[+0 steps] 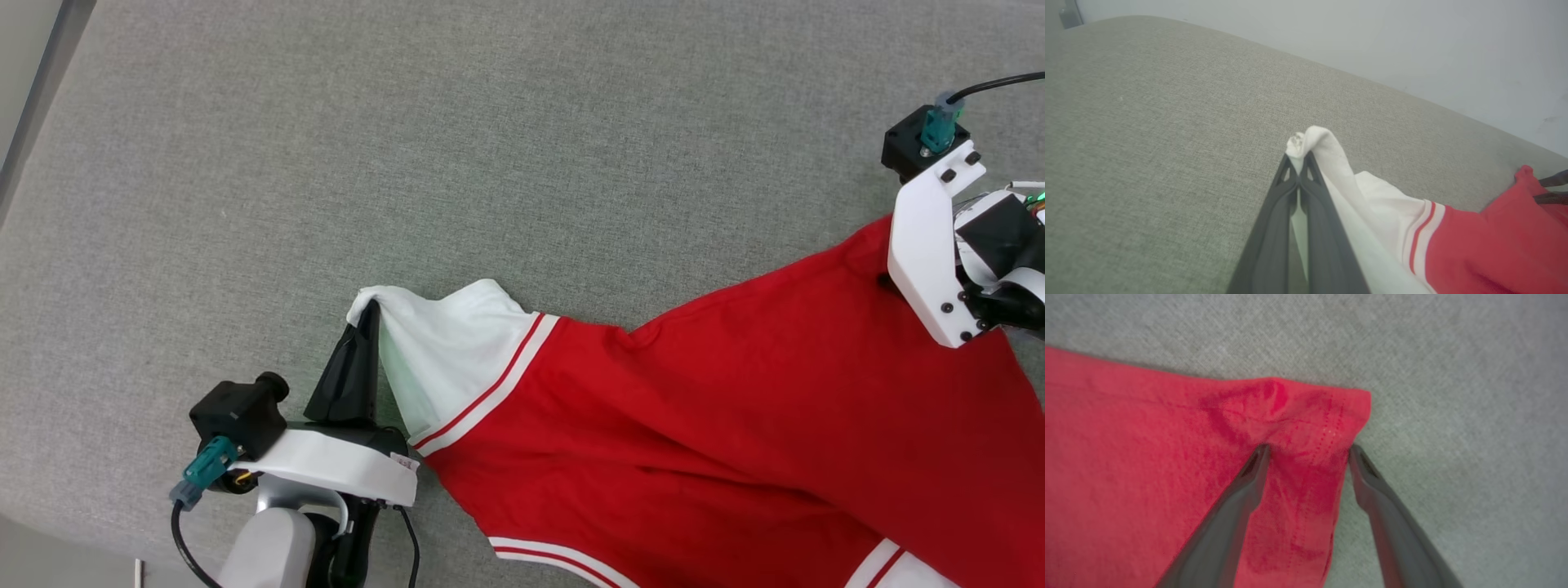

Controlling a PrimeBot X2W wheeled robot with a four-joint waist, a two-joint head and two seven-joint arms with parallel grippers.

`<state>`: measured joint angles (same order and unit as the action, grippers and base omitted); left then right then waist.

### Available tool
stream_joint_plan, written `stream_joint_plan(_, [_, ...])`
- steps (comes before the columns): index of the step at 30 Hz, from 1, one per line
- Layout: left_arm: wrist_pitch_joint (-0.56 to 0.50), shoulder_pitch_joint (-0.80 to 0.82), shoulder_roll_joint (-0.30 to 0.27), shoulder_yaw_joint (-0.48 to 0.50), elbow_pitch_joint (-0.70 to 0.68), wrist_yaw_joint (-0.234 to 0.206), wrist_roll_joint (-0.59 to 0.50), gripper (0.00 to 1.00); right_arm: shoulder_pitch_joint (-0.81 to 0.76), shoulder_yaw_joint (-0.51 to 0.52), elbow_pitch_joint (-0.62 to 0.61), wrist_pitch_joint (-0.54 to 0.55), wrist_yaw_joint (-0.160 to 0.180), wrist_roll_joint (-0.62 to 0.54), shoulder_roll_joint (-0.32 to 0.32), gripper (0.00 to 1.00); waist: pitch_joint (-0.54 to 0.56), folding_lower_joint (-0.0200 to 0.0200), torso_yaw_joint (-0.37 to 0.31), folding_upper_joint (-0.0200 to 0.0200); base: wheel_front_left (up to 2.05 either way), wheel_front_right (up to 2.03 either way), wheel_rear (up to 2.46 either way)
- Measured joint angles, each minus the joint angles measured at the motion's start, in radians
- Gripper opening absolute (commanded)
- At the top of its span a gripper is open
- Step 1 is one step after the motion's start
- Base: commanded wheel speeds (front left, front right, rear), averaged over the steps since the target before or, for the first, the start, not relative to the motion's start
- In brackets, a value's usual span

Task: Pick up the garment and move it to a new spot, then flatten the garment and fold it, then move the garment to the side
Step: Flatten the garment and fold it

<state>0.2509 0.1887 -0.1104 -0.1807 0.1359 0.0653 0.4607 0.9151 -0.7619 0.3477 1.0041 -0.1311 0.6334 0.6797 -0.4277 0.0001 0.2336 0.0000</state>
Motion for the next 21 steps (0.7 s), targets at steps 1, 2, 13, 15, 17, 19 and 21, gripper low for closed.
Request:
stream_joint_plan(1, [0.0,0.003,0.001,-0.001,0.001,0.001,0.0,0.0,0.004,-0.018,0.013,0.0,0.0,0.006,0.0,1.0,-0.003,-0.0001,0.002,0.0,0.0,0.0,0.0])
stream_joint_plan(2, [0.001,0.003,0.001,-0.001,0.002,0.001,0.0,0.0,0.01,-0.032,0.022,-0.002,0.0,0.015,0.001,1.0,-0.007,-0.0001,0.003,0.0,0.0,0.0,0.0])
stream_joint_plan(13, [0.007,0.001,0.002,0.009,0.016,-0.004,-0.003,0.0,0.044,-0.12,0.111,-0.178,0.0,0.079,-0.016,0.0,0.004,-0.0002,-0.015,0.0,0.0,0.0,0.0])
stream_joint_plan(15, [0.008,-0.004,-0.002,0.011,0.019,-0.004,-0.007,0.0,0.048,-0.138,0.126,-0.22,0.0,0.08,-0.022,0.0,0.019,-0.0002,-0.021,0.0,0.0,0.0,0.0])
stream_joint_plan(17, [0.008,-0.014,-0.007,0.015,0.018,-0.005,-0.007,0.0,0.048,-0.15,0.14,-0.268,0.0,0.086,-0.032,0.0,0.037,-0.0001,-0.029,-0.0001,0.0,0.0,0.0])
stream_joint_plan(19, [0.007,-0.023,-0.013,0.017,0.017,-0.008,-0.007,0.0,0.046,-0.161,0.146,-0.323,0.0,0.099,-0.042,0.0,0.059,-0.0001,-0.037,0.0,0.0,0.0,0.0])
stream_joint_plan(21, [0.004,-0.031,-0.023,0.021,0.007,-0.013,-0.008,0.0,0.038,-0.17,0.147,-0.378,0.0,0.108,-0.042,0.0,0.083,-0.0001,-0.046,0.0,0.0,0.0,0.0])
